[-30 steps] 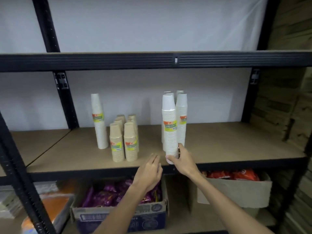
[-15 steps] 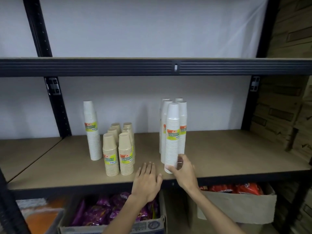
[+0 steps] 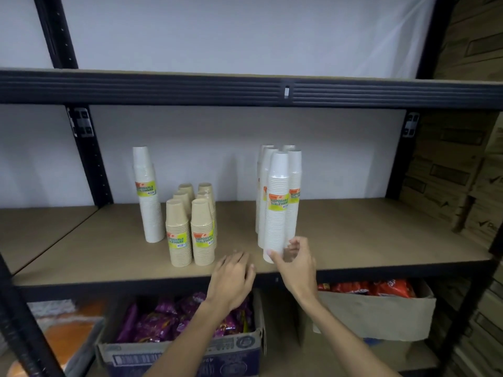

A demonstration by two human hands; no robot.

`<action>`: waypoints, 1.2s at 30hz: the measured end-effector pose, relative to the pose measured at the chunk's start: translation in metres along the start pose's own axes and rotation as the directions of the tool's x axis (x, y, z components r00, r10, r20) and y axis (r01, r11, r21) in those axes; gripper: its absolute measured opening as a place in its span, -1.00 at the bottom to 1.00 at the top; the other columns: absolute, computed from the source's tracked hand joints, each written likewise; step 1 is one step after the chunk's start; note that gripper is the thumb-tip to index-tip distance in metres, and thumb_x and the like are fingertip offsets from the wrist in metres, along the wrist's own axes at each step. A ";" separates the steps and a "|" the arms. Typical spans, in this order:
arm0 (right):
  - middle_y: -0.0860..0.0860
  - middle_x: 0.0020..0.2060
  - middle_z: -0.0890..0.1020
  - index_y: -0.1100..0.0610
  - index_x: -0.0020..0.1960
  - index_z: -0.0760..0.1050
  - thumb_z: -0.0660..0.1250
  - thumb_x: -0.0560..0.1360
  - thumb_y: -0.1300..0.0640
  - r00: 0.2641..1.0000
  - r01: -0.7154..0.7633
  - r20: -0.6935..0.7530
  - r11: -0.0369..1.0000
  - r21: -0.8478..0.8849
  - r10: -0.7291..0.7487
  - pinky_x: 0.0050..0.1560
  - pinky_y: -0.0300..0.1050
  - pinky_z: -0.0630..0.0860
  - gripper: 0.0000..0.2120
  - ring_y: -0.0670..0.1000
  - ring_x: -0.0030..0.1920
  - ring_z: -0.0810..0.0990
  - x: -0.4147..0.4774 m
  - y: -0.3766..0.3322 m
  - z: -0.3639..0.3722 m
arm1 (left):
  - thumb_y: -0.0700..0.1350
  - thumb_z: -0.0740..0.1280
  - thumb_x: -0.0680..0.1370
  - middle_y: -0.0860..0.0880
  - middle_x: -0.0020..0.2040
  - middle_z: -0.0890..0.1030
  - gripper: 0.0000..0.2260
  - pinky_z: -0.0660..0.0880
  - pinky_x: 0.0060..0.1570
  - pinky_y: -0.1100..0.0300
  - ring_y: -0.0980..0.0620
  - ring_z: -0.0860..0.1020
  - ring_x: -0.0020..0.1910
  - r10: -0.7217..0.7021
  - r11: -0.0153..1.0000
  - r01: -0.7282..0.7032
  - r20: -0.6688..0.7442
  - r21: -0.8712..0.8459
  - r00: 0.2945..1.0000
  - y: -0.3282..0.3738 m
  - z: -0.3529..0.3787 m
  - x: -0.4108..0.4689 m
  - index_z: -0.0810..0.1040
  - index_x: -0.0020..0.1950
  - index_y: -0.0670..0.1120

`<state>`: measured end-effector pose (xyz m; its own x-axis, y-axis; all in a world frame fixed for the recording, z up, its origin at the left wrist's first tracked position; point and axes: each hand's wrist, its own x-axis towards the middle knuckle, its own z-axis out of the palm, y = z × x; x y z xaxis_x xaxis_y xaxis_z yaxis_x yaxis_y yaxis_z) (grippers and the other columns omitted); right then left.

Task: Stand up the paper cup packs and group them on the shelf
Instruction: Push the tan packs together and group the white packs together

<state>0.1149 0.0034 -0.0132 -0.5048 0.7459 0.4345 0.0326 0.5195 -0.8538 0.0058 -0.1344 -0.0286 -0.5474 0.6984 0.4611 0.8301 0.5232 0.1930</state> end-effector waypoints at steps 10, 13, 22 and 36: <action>-0.14 -0.12 0.52 0.04 -0.04 0.48 0.35 0.53 0.11 0.842 0.427 0.334 0.902 0.067 -0.423 0.03 -0.18 0.51 -0.95 -0.15 -0.04 0.53 -0.072 -0.059 0.073 | -0.17 0.24 0.55 -0.02 -0.12 0.56 -0.87 0.44 -0.10 0.12 0.01 0.50 -0.11 0.102 0.992 -0.125 -0.409 -0.029 0.907 -0.086 -0.050 -0.063 0.57 -0.03 -0.15; -0.14 -0.12 0.52 0.04 -0.05 0.47 0.30 0.54 0.13 0.806 0.435 0.381 0.890 0.137 -0.453 0.05 -0.11 0.53 -0.98 -0.11 -0.02 0.53 -0.079 -0.086 0.111 | -0.11 0.18 0.57 -0.02 -0.13 0.54 -0.83 0.46 -0.13 0.02 -0.04 0.49 -0.14 -0.079 0.997 0.063 -0.410 -0.053 0.908 -0.127 -0.074 -0.075 0.54 -0.03 -0.13; -0.11 -0.09 0.56 0.03 -0.02 0.49 0.33 0.49 0.14 0.761 0.434 0.447 0.881 0.190 -0.471 0.05 -0.25 0.47 -0.92 -0.15 -0.02 0.51 -0.071 -0.153 0.207 | 0.10 0.05 0.65 -0.16 0.23 0.49 -0.67 0.37 0.17 -0.08 -0.19 0.47 0.20 -0.535 0.845 0.534 -0.025 -0.028 0.845 -0.221 -0.114 -0.056 0.39 0.22 -0.10; 0.19 0.54 0.15 0.14 0.59 0.00 0.37 0.50 0.18 0.941 -0.303 0.202 0.942 0.145 0.271 0.50 0.07 0.21 -0.20 0.20 0.54 0.16 -0.048 -0.164 0.343 | 0.08 -0.02 0.66 -0.11 0.57 0.20 -0.49 0.03 0.51 0.06 -0.03 0.11 0.56 -0.516 0.847 0.512 -0.015 0.143 0.857 -0.260 -0.087 -0.060 0.15 0.56 -0.14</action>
<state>-0.1626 -0.2606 0.0076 -0.6403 0.7587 0.1196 0.0582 0.2032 -0.9774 -0.1678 -0.3548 -0.0312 -0.8953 0.3214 0.3084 0.4075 0.8706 0.2757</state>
